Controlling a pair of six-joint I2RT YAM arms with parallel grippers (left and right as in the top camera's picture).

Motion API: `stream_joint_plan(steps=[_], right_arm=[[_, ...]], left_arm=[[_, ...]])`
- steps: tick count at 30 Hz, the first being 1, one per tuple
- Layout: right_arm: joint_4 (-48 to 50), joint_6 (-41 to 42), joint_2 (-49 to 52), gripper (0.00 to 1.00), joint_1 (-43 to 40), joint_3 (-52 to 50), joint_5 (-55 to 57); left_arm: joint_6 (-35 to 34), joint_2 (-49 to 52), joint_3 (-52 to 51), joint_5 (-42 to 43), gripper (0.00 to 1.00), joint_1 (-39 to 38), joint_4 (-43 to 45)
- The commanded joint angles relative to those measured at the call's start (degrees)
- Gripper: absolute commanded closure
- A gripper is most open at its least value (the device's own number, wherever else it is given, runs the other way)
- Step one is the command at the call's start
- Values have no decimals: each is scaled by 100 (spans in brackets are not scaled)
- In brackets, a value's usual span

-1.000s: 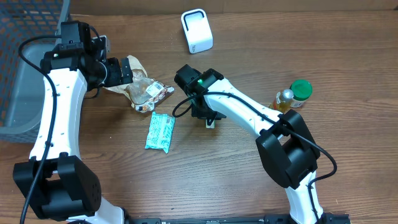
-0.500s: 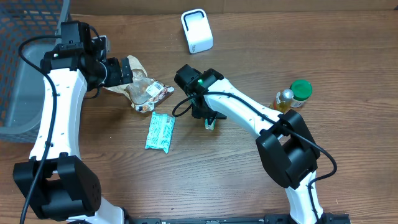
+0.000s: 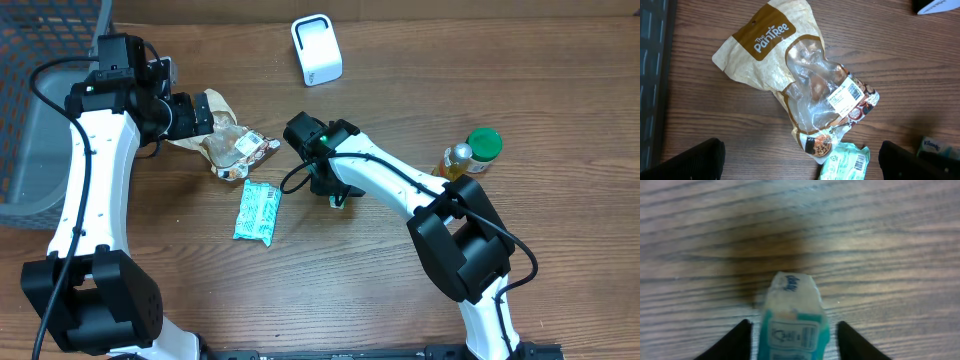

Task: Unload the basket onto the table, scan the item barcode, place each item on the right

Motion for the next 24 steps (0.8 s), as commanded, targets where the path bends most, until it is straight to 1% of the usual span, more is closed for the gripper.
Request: stream_joint_plan(steps=[1, 2, 3, 4, 5, 6, 7, 8, 10, 14, 16, 18, 22, 23, 24], right_arm=[[31, -9, 39, 78, 26, -22, 98], [31, -9, 39, 88, 26, -22, 98], [31, -9, 39, 92, 26, -22, 98], [31, -9, 42, 92, 26, -22, 98], [33, -9, 42, 79, 26, -22, 98], [35, -9, 39, 54, 26, -22, 98], [35, -9, 39, 42, 26, -22, 98], [35, -9, 39, 35, 26, -22, 98], [28, -9, 39, 32, 26, -22, 96], [20, -9, 42, 33, 26, -33, -136], [9, -7, 42, 35, 26, -37, -385], [-22, -7, 42, 43, 26, -37, -503], [-125, 17, 42, 68, 26, -50, -505], [-105, 17, 44, 72, 26, -68, -505], [-79, 17, 42, 72, 26, -87, -505]], left_arm=[[170, -22, 11, 66, 0, -59, 20], [173, -22, 11, 63, 1, -59, 20], [173, -22, 11, 63, 0, -59, 20], [173, -22, 11, 63, 0, -59, 20], [170, -22, 11, 63, 0, -59, 20], [173, -22, 11, 63, 0, -59, 20], [173, -22, 11, 66, 1, -59, 20], [173, -22, 11, 66, 1, -59, 20], [173, -22, 11, 63, 0, -59, 20], [170, -22, 11, 66, 1, -59, 20], [170, -22, 11, 66, 0, -72, 20], [173, -22, 11, 63, 0, -72, 20], [173, -22, 11, 63, 0, -72, 20], [173, -22, 11, 66, 0, -74, 20], [170, -22, 11, 66, 0, -76, 20]])
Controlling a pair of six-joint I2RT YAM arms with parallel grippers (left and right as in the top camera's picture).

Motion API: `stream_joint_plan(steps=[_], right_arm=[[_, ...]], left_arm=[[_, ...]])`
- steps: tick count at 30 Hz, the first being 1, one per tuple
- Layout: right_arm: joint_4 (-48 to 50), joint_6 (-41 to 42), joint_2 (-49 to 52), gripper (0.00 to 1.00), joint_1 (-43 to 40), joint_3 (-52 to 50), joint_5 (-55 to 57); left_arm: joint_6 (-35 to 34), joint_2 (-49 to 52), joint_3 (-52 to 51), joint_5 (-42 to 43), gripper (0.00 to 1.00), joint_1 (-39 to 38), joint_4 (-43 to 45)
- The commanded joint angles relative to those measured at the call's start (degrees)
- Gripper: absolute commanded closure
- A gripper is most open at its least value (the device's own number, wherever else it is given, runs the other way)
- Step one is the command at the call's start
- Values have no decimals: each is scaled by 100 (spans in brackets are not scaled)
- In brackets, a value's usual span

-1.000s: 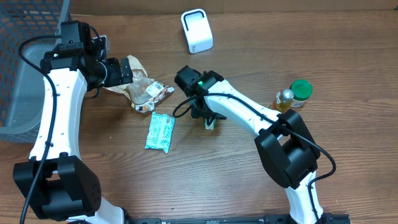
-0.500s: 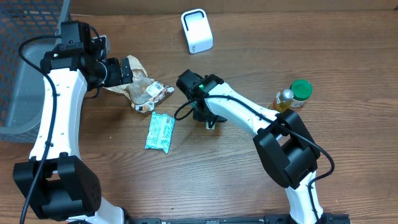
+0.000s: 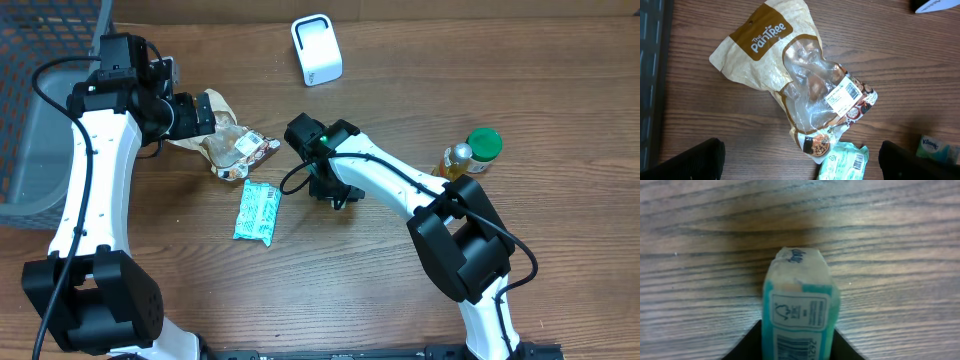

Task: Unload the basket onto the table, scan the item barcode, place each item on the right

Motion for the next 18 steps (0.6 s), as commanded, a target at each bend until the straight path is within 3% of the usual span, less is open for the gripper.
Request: stream_joint_plan(steps=[1, 3, 4, 6, 8, 18], right_arm=[[96, 31, 44, 72, 26, -103, -66], [162, 31, 44, 73, 26, -144, -66], [188, 28, 44, 65, 26, -153, -66], [243, 31, 44, 37, 26, -160, -70], [304, 24, 44, 25, 26, -160, -68], [413, 0, 39, 16, -299, 413, 155]], left_arm=[[173, -22, 11, 66, 0, -39, 20], [170, -22, 11, 66, 0, -39, 20], [173, -22, 11, 66, 1, -39, 20], [170, -22, 11, 63, 0, -39, 20], [170, -22, 11, 66, 0, -39, 20], [173, -22, 11, 63, 0, -39, 20]])
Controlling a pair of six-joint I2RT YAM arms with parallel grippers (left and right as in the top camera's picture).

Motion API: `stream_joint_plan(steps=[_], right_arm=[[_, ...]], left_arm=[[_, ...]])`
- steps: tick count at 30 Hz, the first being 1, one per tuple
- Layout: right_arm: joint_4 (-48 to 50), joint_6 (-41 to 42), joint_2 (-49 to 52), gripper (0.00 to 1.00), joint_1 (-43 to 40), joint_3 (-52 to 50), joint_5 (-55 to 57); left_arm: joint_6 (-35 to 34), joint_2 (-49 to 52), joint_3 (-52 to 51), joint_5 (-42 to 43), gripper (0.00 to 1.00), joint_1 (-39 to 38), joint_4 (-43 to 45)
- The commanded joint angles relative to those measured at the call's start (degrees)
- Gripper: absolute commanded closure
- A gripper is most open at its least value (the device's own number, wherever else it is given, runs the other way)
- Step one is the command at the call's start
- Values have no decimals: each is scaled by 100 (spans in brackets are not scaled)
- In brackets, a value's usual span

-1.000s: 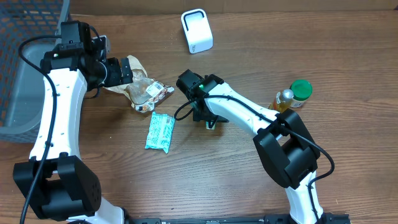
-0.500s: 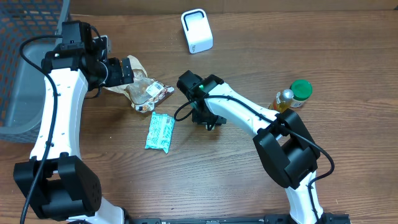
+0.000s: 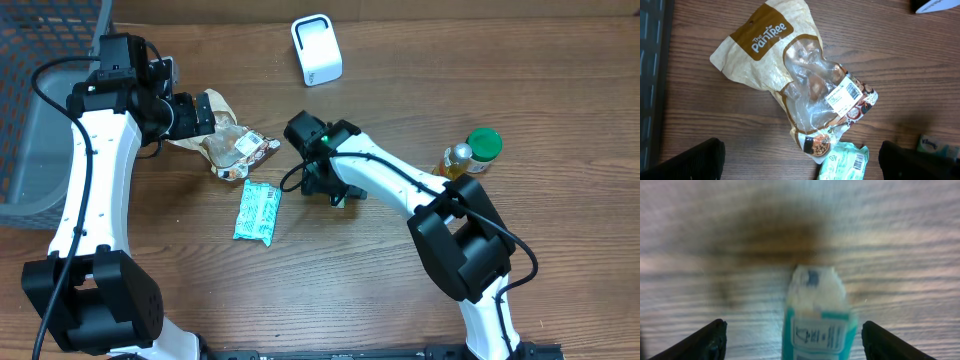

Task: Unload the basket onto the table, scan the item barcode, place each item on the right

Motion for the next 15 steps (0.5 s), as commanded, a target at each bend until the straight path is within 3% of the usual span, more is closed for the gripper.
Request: stream_joint_plan(steps=[1, 5, 15], right_arm=[[103, -20, 39, 13, -315, 422, 363], [608, -15, 39, 6, -669, 426, 424], [623, 44, 39, 7, -1189, 319, 402]], left_arm=[[173, -22, 11, 66, 0, -39, 20], [173, -22, 11, 63, 0, -39, 20], [170, -22, 11, 66, 1, -39, 20]])
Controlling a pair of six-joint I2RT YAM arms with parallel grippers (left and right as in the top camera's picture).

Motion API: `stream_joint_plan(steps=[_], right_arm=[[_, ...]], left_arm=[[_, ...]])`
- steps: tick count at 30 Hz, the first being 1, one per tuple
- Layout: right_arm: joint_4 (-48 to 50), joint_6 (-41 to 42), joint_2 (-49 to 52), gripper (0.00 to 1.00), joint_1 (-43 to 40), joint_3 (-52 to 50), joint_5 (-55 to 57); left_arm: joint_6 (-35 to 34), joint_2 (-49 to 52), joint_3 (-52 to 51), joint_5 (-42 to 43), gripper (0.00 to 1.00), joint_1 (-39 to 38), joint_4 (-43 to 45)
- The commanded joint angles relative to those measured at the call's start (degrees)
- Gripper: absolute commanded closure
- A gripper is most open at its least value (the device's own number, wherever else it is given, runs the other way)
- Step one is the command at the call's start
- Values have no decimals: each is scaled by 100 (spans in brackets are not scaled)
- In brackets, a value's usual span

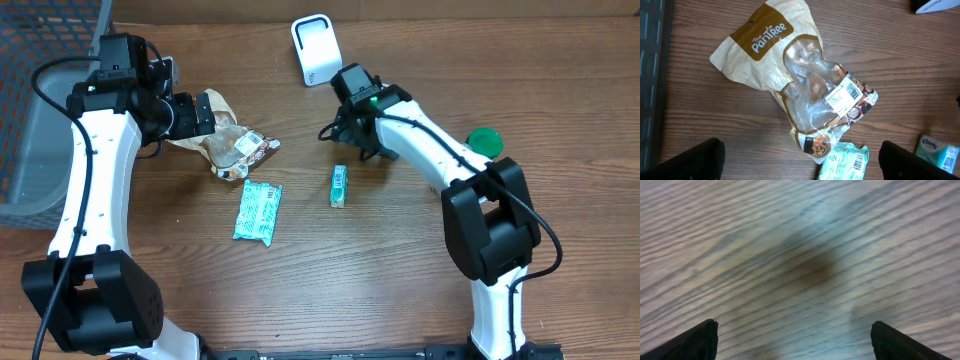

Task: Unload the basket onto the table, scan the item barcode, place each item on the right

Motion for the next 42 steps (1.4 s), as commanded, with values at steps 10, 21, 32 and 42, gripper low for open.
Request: stream_joint_plan(steps=[10, 21, 32, 42], right_arm=[[-289, 35, 39, 96, 11, -511, -63], [-382, 13, 39, 96, 28, -710, -935], [-1163, -63, 39, 96, 205, -999, -1506], [-1257, -1355, 39, 96, 205, -883, -1725]], left_arm=[[173, -22, 11, 66, 0, -39, 20], [170, -22, 11, 66, 1, -39, 20], [170, -22, 11, 63, 0, -39, 20], [173, -22, 11, 66, 1, -39, 20]])
